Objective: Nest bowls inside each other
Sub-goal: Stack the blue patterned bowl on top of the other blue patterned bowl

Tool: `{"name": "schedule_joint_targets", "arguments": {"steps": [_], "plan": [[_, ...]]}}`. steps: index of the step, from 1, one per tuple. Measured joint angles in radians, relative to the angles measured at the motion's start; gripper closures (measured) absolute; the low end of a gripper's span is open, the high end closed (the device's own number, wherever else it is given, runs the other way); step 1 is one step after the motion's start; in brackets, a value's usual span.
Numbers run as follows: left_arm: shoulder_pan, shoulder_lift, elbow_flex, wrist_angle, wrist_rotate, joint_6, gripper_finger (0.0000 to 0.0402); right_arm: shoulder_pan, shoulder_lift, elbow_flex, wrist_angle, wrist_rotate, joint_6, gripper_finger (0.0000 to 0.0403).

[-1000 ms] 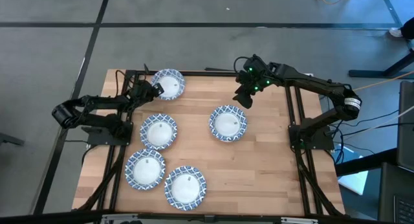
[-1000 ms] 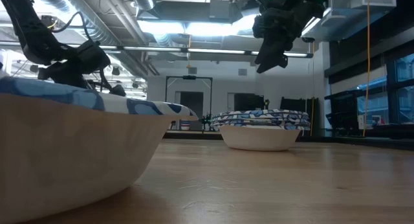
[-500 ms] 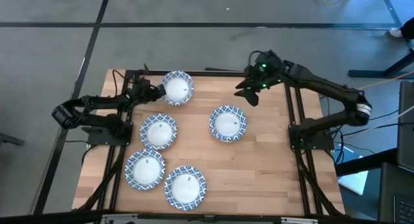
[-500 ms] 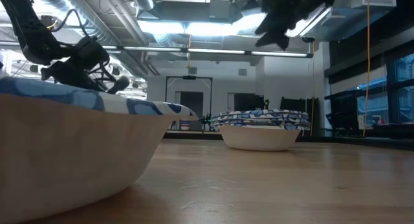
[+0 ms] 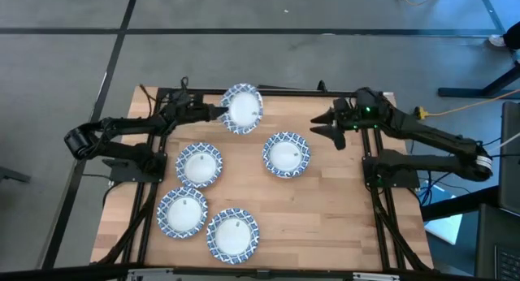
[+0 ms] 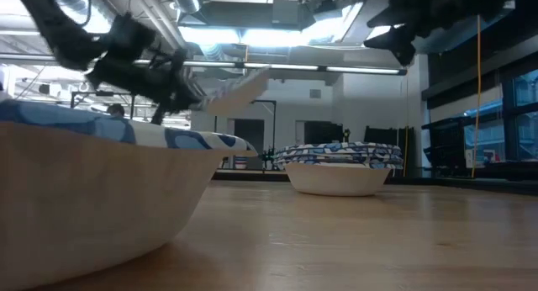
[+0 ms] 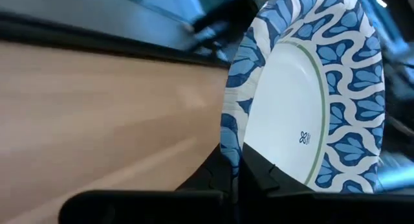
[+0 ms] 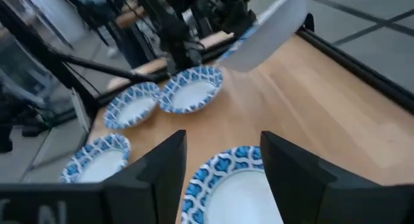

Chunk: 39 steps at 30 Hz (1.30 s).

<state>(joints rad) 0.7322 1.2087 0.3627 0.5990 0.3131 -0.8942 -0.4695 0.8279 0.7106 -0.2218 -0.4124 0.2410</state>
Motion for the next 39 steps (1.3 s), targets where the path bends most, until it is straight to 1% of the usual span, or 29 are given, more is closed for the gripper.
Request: {"name": "schedule_joint_targets", "arguments": {"steps": [4,7,9,13,16,20,23,26,33,39], "plan": [[-0.085,0.0,0.144,-0.171,0.049,0.053,0.0401,0.02,-0.064,-0.082,0.063,0.001,0.09,0.0205],[-0.16,0.01,0.267,-0.337,0.045,0.117,0.0401,0.035,-0.082,-0.119,0.074,0.004,0.12,0.0205],[-0.204,0.026,0.337,-0.421,0.03,0.147,0.0401,0.048,-0.086,-0.13,0.076,0.025,0.124,0.0205],[-0.269,0.083,0.458,-0.498,0.019,0.171,0.0401,0.062,-0.085,-0.144,0.07,0.037,0.121,0.0205],[-0.319,0.146,0.51,-0.513,0.017,0.167,0.0401,0.063,-0.086,-0.144,0.067,0.037,0.1,0.0205],[-0.382,0.238,0.549,-0.512,0.006,0.128,0.0401,0.063,-0.096,-0.144,0.06,0.04,0.072,0.0205],[-0.426,0.314,0.58,-0.513,-0.023,0.112,0.0401,0.063,-0.125,-0.144,0.042,0.053,0.066,0.0205],[-0.459,0.381,0.621,-0.509,-0.04,0.098,0.0401,0.063,-0.168,-0.144,-0.012,0.053,0.066,0.0205],[-0.478,0.504,0.708,-0.51,-0.035,0.063,0.0401,0.063,-0.263,-0.144,-0.201,0.079,0.068,0.0205],[-0.468,0.576,0.73,-0.527,-0.04,0.04,0.0401,0.063,-0.295,-0.143,-0.224,0.079,0.07,0.0205]]}}
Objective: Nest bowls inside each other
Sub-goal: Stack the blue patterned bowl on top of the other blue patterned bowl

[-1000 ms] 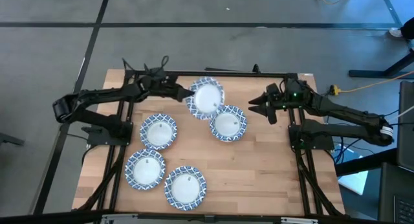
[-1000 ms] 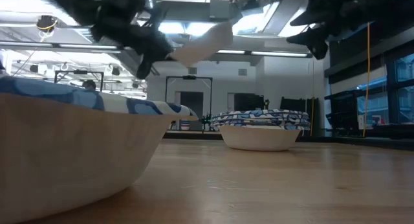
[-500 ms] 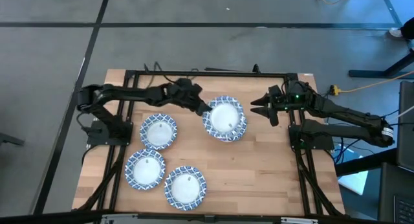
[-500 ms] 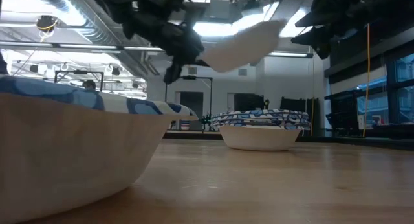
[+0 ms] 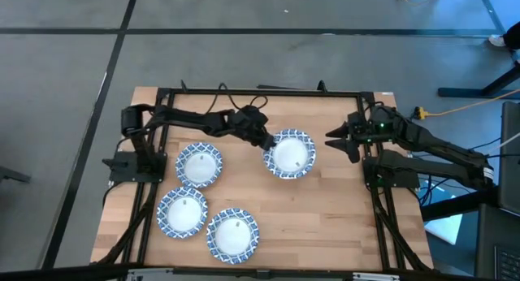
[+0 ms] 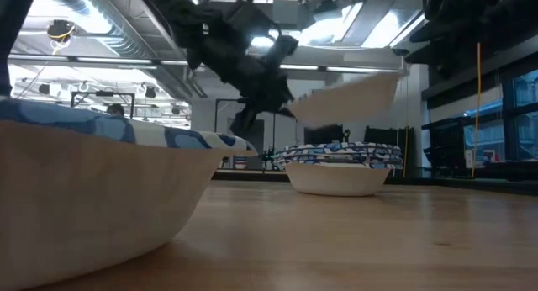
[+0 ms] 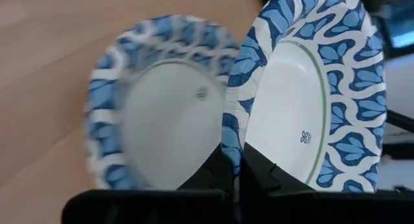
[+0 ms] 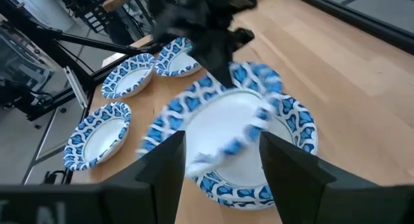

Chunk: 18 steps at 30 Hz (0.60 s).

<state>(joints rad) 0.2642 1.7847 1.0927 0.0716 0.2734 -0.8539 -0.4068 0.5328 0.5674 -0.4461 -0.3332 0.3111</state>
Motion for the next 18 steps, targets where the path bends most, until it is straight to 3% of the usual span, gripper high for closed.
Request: {"name": "schedule_joint_targets", "arguments": {"steps": [9,18], "plan": [[0.012,0.083,0.0,-0.02,-0.054,-0.034,0.0401,0.0,-0.009,0.0,-0.002,0.0,-0.001,0.0205],[0.023,0.09,0.0,-0.04,-0.114,-0.021,0.0393,0.0,-0.009,0.0,-0.002,0.0,-0.001,0.0205]]}}
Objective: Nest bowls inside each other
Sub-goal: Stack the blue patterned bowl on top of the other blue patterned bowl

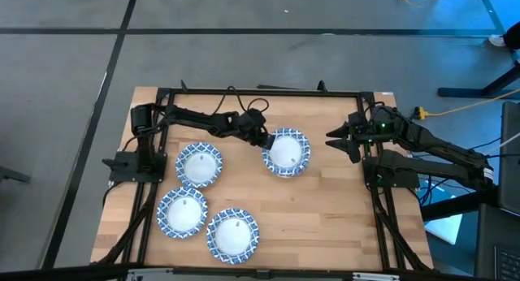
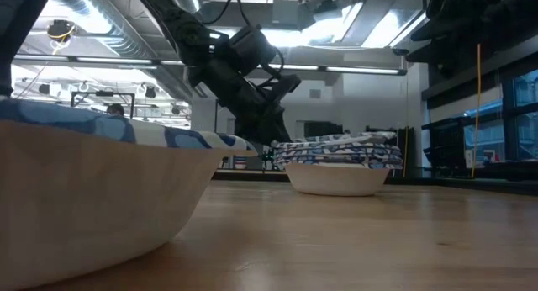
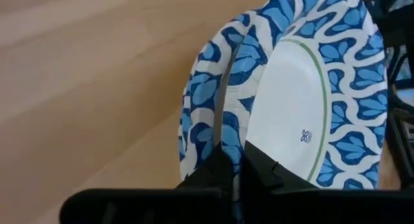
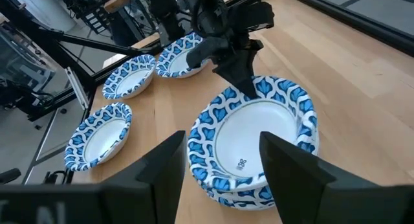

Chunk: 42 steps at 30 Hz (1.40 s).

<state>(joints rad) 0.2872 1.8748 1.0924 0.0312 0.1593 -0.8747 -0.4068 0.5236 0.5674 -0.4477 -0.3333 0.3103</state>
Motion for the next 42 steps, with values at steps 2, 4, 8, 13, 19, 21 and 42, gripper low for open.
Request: {"name": "schedule_joint_targets", "arguments": {"steps": [2,4,8,13,19,21,42], "plan": [[0.001,0.0,0.0,-0.001,-0.001,0.015,0.0384,0.0,0.0,0.0,0.0,0.0,0.0,0.0205],[0.001,0.0,0.0,0.0,-0.004,0.018,0.0374,0.0,0.0,0.0,0.0,0.0,0.0,0.0205],[0.0,0.0,0.0,0.003,-0.073,0.021,0.0348,0.0,0.0,0.0,0.0,0.0,0.0,0.0205],[0.001,0.0,0.0,0.048,-0.089,0.021,0.0296,0.0,0.0,0.0,0.0,0.0,-0.002,0.0205],[0.003,-0.004,0.0,0.089,-0.082,0.072,0.0251,0.0,0.0,0.0,-0.001,0.0,-0.004,0.0205],[0.003,-0.009,0.0,0.12,-0.093,0.073,0.0249,0.0,0.0,0.0,-0.001,0.0,-0.005,0.0205],[0.003,-0.187,-0.001,-0.223,-0.326,0.207,0.025,0.0,-0.001,0.0,-0.045,0.0,-0.007,0.0205]]}}
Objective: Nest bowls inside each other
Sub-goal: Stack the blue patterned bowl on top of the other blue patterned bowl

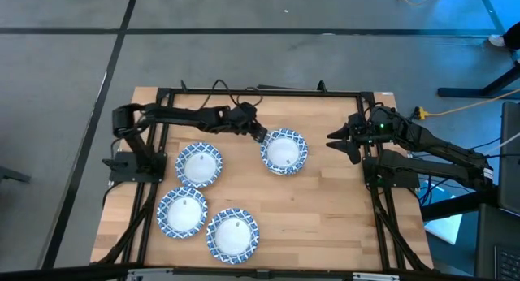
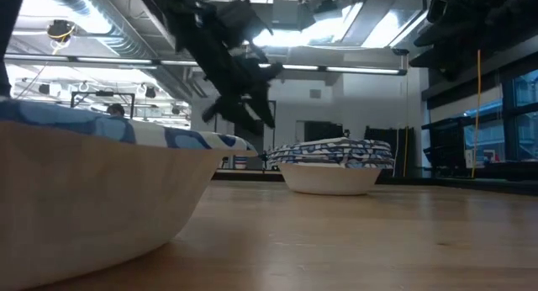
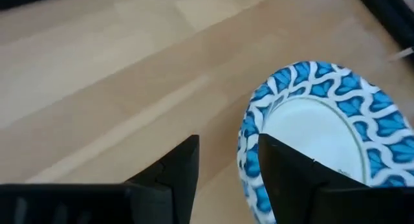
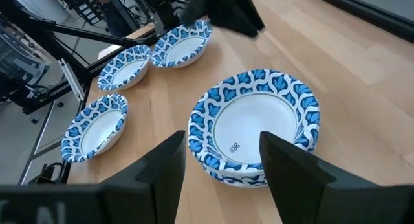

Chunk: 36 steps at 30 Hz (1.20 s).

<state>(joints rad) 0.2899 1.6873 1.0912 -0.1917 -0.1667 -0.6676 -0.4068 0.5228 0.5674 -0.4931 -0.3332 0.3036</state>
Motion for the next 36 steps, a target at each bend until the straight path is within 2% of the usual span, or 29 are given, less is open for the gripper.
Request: {"name": "schedule_joint_targets", "arguments": {"steps": [5,9,17,20,23,30,33,36], "plan": [[-0.012,-0.151,-0.007,-0.094,-0.048,0.026,0.0249,0.0,0.0,0.0,-0.008,0.0,-0.002,0.0205],[-0.04,-0.279,-0.063,-0.132,-0.08,0.025,0.0249,0.0,0.0,0.0,-0.009,0.0,-0.023,0.0205],[-0.1,-0.539,-0.284,-0.139,-0.088,-0.033,0.0251,0.0,0.0,0.0,-0.008,0.0,-0.028,0.0205],[-0.137,-0.602,-0.34,-0.14,-0.085,0.081,0.0252,0.0,0.0,0.0,-0.006,0.0,-0.049,0.0205],[-0.182,-0.624,-0.358,-0.14,-0.06,0.2,0.0252,0.0,0.001,0.0,-0.003,0.0,-0.051,0.0205],[-0.234,-0.621,-0.359,-0.14,0.086,0.189,0.0252,0.0,0.001,0.0,0.016,0.0,-0.05,0.0205],[-0.253,-0.621,-0.359,-0.136,0.106,0.15,0.0252,0.0,0.001,0.0,0.017,0.0,-0.047,0.0205],[-0.264,-0.621,-0.359,-0.165,0.108,0.19,0.0252,0.0,0.001,0.0,0.017,0.0,-0.047,0.0205]]}}
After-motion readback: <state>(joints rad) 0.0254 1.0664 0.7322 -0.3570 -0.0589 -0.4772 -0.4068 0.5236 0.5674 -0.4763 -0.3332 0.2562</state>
